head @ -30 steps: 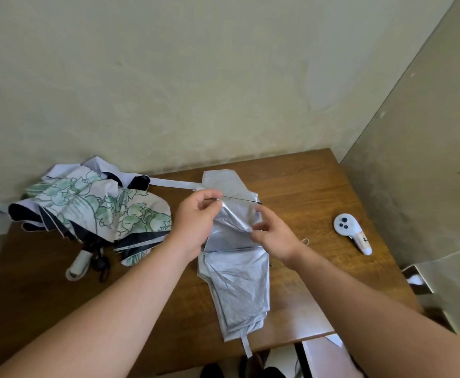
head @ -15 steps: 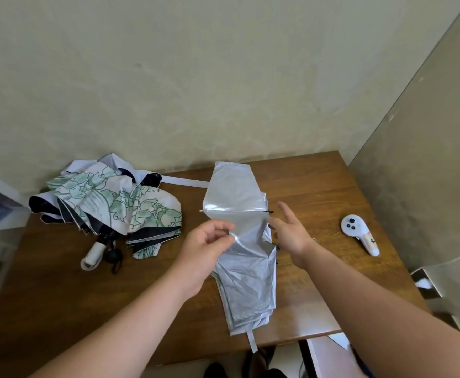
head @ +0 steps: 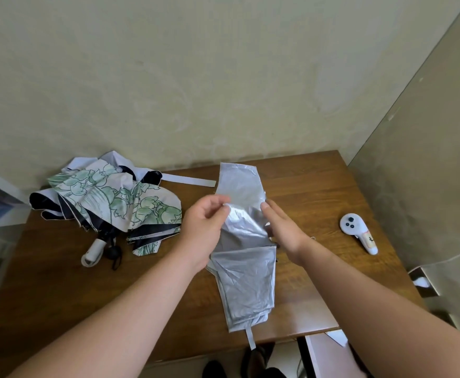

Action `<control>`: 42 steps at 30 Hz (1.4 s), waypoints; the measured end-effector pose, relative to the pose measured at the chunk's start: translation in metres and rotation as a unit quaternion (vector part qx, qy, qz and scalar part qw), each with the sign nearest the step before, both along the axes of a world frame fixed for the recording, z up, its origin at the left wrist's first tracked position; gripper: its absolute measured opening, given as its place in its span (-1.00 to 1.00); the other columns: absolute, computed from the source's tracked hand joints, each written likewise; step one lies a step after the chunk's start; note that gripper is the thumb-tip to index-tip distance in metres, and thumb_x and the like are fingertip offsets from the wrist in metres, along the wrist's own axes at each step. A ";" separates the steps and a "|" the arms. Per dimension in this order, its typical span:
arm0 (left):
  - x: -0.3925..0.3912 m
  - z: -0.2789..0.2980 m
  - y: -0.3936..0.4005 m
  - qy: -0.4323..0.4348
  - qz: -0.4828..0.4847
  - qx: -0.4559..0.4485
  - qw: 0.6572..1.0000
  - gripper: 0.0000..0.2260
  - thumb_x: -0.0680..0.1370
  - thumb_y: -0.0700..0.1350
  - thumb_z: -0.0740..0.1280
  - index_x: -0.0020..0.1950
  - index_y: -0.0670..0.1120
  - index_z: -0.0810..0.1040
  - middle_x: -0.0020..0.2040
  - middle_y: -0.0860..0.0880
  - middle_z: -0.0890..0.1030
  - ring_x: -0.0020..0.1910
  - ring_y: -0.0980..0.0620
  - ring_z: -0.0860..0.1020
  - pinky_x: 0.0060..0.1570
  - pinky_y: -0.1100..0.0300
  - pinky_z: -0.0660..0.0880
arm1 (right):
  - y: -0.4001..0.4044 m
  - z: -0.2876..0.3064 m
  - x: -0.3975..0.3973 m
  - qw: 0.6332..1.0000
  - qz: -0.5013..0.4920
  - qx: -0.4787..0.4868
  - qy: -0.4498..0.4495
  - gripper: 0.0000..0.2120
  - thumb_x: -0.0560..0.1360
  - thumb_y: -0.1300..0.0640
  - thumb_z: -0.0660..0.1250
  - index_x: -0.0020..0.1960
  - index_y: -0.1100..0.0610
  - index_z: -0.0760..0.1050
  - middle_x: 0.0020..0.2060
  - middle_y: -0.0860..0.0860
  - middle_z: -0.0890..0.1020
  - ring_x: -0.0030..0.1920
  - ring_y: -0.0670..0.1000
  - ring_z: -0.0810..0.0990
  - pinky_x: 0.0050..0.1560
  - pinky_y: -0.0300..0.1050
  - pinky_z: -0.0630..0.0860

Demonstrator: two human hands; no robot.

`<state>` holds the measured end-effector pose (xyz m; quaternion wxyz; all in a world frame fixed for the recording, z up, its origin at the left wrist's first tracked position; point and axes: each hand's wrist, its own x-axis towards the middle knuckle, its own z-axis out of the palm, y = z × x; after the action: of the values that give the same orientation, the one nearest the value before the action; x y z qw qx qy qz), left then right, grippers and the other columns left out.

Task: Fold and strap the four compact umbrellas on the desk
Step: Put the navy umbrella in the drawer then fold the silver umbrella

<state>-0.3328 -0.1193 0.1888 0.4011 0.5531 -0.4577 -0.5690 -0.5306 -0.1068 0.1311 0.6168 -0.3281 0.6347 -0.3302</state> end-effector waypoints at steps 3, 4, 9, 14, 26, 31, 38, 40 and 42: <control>-0.009 0.007 -0.016 -0.002 0.013 -0.014 1.000 -0.75 0.64 -0.30 0.35 0.17 0.03 0.66 0.11 0.08 0.71 0.08 0.08 0.69 0.20 0.12 0.60 | -0.002 0.006 -0.005 0.999 0.020 -0.004 0.030 -0.02 0.38 -0.62 0.24 0.66 -0.25 0.06 0.56 -0.25 0.27 0.54 0.03 0.34 0.57 0.13 0.26; -0.011 0.008 -0.020 0.002 0.008 -0.012 1.000 -0.73 0.64 -0.30 0.35 0.17 0.04 0.66 0.13 0.09 0.71 0.05 0.09 0.71 0.18 0.11 0.60 | -0.002 0.004 -0.007 0.998 0.033 0.000 0.044 0.02 0.34 -0.67 0.20 0.66 -0.24 0.07 0.58 -0.25 0.25 0.57 -0.01 0.28 0.60 0.14 0.20; -0.015 0.001 -0.024 -0.010 -0.010 0.007 1.000 -0.70 0.61 -0.32 0.38 0.16 0.08 0.66 0.16 0.06 0.68 0.02 0.09 0.71 0.25 0.01 0.59 | 0.001 -0.002 -0.010 0.999 -0.033 -0.016 -0.015 -0.25 0.36 -0.47 0.46 0.47 -0.24 0.44 0.38 -0.09 0.58 0.32 0.01 0.61 0.36 0.10 0.52; -0.010 -0.019 -0.019 -0.077 0.035 -0.010 0.996 -0.88 0.62 0.09 0.35 0.08 0.33 0.62 0.11 -0.02 0.63 0.07 0.00 0.62 0.20 -0.17 0.61 | 0.001 -0.002 -0.011 0.998 -0.056 -0.036 -0.023 -0.52 0.48 0.09 0.57 0.30 -0.25 0.55 0.18 0.05 0.65 0.11 0.04 0.67 0.02 -0.09 0.52; 0.002 -0.039 -0.020 -0.316 -0.152 -0.177 0.920 -0.82 0.54 -0.11 0.52 0.08 0.14 0.74 -0.06 0.23 0.66 -0.02 0.18 0.60 0.04 0.10 0.61 | -0.001 0.001 -0.015 0.924 0.064 -0.157 0.344 -0.78 0.48 0.18 0.47 0.04 -0.10 0.66 -0.20 -0.13 0.68 -0.18 -0.07 0.61 -0.15 -0.17 0.54; 0.013 -0.045 -0.016 -0.336 -0.166 -0.220 0.901 -0.87 0.56 -0.11 0.51 0.04 0.11 0.74 -0.06 0.21 0.65 -0.01 0.16 0.56 0.00 0.09 0.58 | 0.013 -0.012 -0.027 0.827 0.110 -0.267 0.483 -0.88 0.47 0.19 0.53 -0.03 0.02 0.72 -0.17 -0.05 0.61 -0.04 0.10 0.53 -0.08 -0.05 0.46; 0.030 -0.047 -0.005 -0.336 -0.217 -0.209 0.893 -0.83 0.54 -0.06 0.53 0.11 0.14 0.70 0.10 0.26 0.62 0.19 0.18 0.50 0.21 0.10 0.49 | 0.028 -0.017 -0.031 0.775 0.152 -0.374 0.487 -0.81 0.33 0.27 0.60 -0.16 0.05 0.67 -0.05 -0.10 0.64 -0.01 0.09 0.52 0.01 -0.14 0.47; 0.032 -0.048 -0.002 -0.352 -0.278 -0.203 0.870 -0.58 0.50 0.01 0.57 0.33 0.19 0.60 0.27 0.31 0.52 0.31 0.23 0.40 0.32 0.16 0.37 | 0.033 -0.017 -0.031 0.779 0.186 -0.372 0.468 -0.79 0.30 0.28 0.57 -0.19 0.02 0.65 -0.13 -0.18 0.67 -0.02 0.05 0.53 0.01 -0.21 0.43; 0.036 -0.056 0.003 -0.395 -0.341 -0.235 0.820 -0.40 0.47 0.02 0.59 0.46 0.22 0.48 0.39 0.28 0.47 0.37 0.23 0.34 0.40 0.16 0.28 | 0.042 -0.021 -0.031 0.792 0.206 -0.355 0.452 -0.78 0.29 0.26 0.56 -0.19 -0.01 0.65 -0.22 -0.21 0.66 -0.02 0.01 0.52 0.01 -0.29 0.39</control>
<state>-0.2972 -0.1167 0.1331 0.0840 0.4280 -0.8562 -0.2770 -0.5614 -0.0646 0.1101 0.1537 -0.7587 0.5967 -0.2112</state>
